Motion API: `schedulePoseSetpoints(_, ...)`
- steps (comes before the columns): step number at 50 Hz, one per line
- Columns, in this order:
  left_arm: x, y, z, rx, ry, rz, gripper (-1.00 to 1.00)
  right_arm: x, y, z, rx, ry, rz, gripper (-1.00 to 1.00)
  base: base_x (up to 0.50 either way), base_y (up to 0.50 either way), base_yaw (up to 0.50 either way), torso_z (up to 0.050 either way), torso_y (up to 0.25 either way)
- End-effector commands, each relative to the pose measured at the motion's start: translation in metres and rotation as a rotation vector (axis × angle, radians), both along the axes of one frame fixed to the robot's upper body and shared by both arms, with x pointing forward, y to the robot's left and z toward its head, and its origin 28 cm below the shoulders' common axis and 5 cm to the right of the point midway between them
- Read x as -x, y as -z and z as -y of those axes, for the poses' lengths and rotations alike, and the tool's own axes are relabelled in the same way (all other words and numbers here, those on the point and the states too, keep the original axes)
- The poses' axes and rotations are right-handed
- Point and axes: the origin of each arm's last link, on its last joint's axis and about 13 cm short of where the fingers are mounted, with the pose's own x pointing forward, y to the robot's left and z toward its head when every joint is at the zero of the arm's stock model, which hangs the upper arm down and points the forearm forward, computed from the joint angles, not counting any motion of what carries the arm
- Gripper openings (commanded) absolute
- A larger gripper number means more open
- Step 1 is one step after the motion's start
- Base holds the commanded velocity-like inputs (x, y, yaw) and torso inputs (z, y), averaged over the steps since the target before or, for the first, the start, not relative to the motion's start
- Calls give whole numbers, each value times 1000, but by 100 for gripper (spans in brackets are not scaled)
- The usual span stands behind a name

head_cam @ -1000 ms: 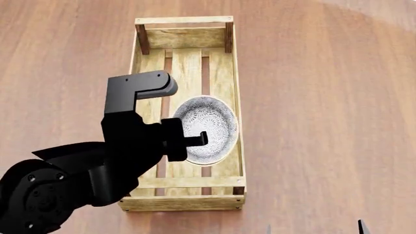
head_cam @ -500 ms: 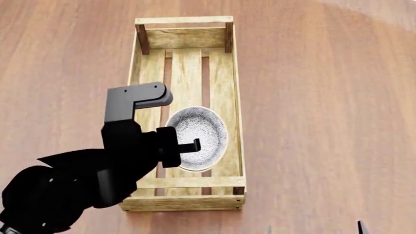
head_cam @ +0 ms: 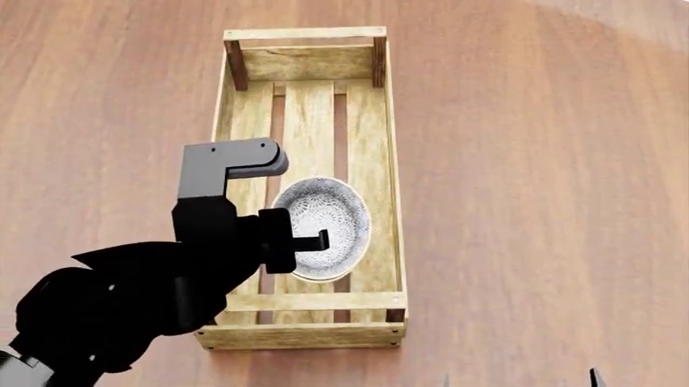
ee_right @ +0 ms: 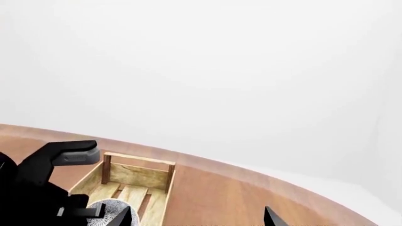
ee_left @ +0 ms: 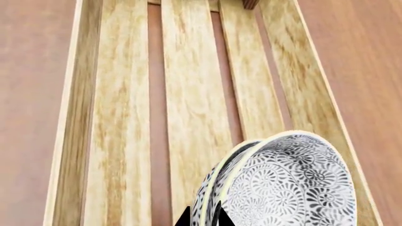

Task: Stack the right bowl on the left bowl and place them in the tray.

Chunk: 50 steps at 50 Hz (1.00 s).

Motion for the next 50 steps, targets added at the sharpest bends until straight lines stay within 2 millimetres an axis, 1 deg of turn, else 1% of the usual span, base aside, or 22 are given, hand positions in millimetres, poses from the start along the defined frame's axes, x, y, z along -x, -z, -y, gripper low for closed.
schedulePoseSetpoints(1, -6, -5, 8, 51, 26, 45, -100, -2, 0, 2, 14, 8, 21, 100, 0, 0, 0, 0, 0)
schedulePoseSetpoints(4, -7, -4, 8, 42, 27, 49, -100, -2, 0, 2, 15, 9, 21, 100, 0, 0, 0, 0, 0)
schedulePoseSetpoints(5, -7, -4, 8, 37, 29, 52, 100, -2, 0, 2, 16, 10, 21, 100, 0, 0, 0, 0, 10)
schedulePoseSetpoints(14, -10, 6, 7, 23, 19, 48, 100, -2, 1, 3, 17, 14, 19, 100, 0, 0, 0, 0, 0)
schedulePoseSetpoints(18, -12, -1, 7, 20, 23, 78, 100, -2, 2, 3, 18, 11, 16, 100, 0, 0, 0, 0, 0)
schedulePoseSetpoints(21, -10, -11, 8, 26, 39, 124, 100, -2, 1, 2, 19, 9, 17, 100, 0, 0, 0, 0, 0)
schedulePoseSetpoints(28, -7, -14, 9, 12, 59, 158, 100, -2, 0, 2, 20, 6, 21, 100, 0, 0, 0, 0, 0)
schedulePoseSetpoints(32, -6, -19, 9, 0, 68, 185, 100, -2, 1, 1, 20, 4, 18, 100, 0, 0, 0, 0, 0)
schedulePoseSetpoints(36, -4, -27, 8, -31, 74, 233, 100, -2, 0, 0, 21, 1, 20, 100, 0, 0, 0, 0, 0)
schedulePoseSetpoints(38, 0, -33, 7, -53, 82, 266, 100, -1, 0, -1, 23, -2, 22, 100, 0, 0, 0, 0, 0)
schedulePoseSetpoints(39, 2, -38, 7, -103, 87, 316, 100, -1, -1, -2, 25, -4, 24, 100, 0, 0, 0, 0, 0)
schedulePoseSetpoints(41, 6, -43, 7, -89, 93, 316, 100, 0, -2, -3, 26, -8, 26, 100, 0, 0, 0, 0, 0)
schedulePoseSetpoints(47, 18, -58, 5, -134, 114, 401, 100, 1, -6, -7, 33, -22, 37, 100, 0, 0, 0, 0, 0)
schedulePoseSetpoints(50, 27, -71, 1, -138, 135, 447, 100, 1, -8, -10, 37, -28, 41, 100, 0, 0, 0, 0, 0)
